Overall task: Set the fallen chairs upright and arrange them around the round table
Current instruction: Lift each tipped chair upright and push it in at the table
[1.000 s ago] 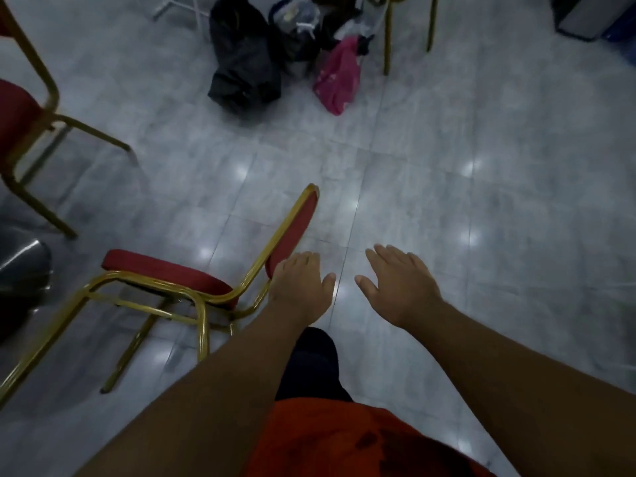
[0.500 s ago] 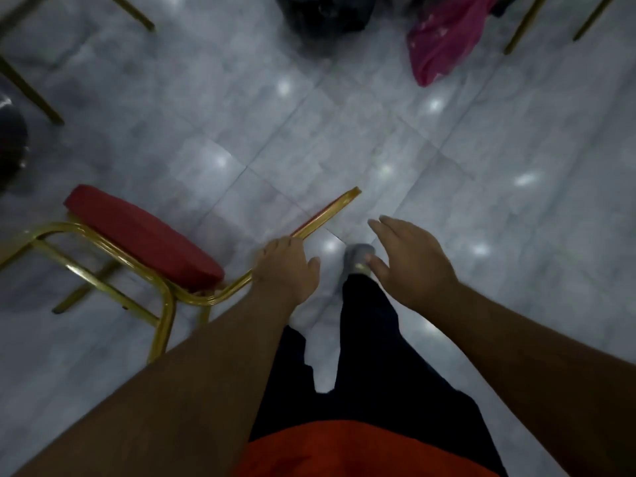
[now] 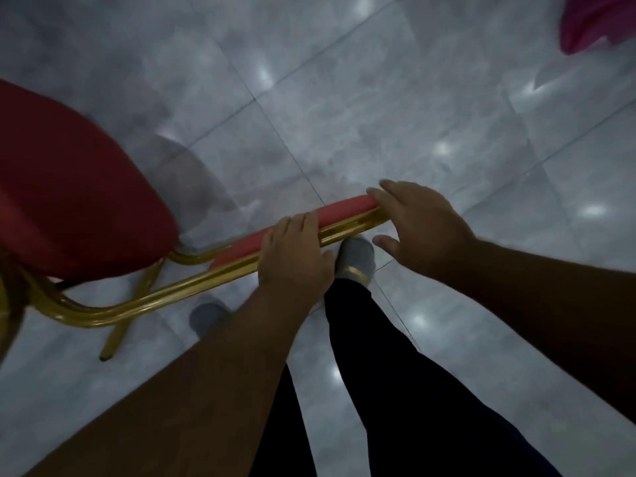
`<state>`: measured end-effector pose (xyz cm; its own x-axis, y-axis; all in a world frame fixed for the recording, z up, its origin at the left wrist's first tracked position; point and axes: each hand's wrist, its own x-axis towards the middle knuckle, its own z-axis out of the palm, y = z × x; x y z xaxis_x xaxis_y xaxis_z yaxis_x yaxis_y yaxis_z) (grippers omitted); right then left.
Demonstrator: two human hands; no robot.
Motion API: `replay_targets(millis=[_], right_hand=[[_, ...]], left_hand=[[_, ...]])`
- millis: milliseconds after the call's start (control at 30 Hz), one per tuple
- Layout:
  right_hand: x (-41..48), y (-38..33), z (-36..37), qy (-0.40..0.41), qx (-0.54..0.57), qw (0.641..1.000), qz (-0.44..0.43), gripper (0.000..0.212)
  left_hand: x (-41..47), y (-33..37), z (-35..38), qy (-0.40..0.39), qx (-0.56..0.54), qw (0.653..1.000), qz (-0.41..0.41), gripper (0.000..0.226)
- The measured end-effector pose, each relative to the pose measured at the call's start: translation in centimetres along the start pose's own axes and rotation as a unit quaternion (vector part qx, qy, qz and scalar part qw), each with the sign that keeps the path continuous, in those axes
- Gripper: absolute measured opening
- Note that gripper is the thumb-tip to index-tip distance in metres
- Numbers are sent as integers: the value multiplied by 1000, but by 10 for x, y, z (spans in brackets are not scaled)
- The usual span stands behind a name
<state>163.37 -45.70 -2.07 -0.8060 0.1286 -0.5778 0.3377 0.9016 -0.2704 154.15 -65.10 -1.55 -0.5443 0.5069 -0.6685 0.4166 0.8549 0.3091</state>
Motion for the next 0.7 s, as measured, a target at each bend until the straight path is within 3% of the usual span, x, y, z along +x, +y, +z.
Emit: replay_targets(millis=[67, 200, 400, 600, 700], right_hand=[[22, 8, 9, -23, 9, 999, -33, 77], [43, 21, 23, -62, 82, 984, -147, 54], [38, 15, 22, 47, -16, 978, -204, 37], [13, -3, -6, 102, -21, 975, -194, 38], [-11, -30, -40, 141, -19, 970, -195, 34]], left_hand=[[9, -4, 19, -1, -14, 1000, -3, 61], [18, -4, 37, 72, -8, 997, -22, 45], [20, 7, 41, 198, 2, 980, 28, 22], [-5, 9, 18, 234, -58, 968, 72, 30], [-38, 9, -6, 291, -122, 946, 66, 28]])
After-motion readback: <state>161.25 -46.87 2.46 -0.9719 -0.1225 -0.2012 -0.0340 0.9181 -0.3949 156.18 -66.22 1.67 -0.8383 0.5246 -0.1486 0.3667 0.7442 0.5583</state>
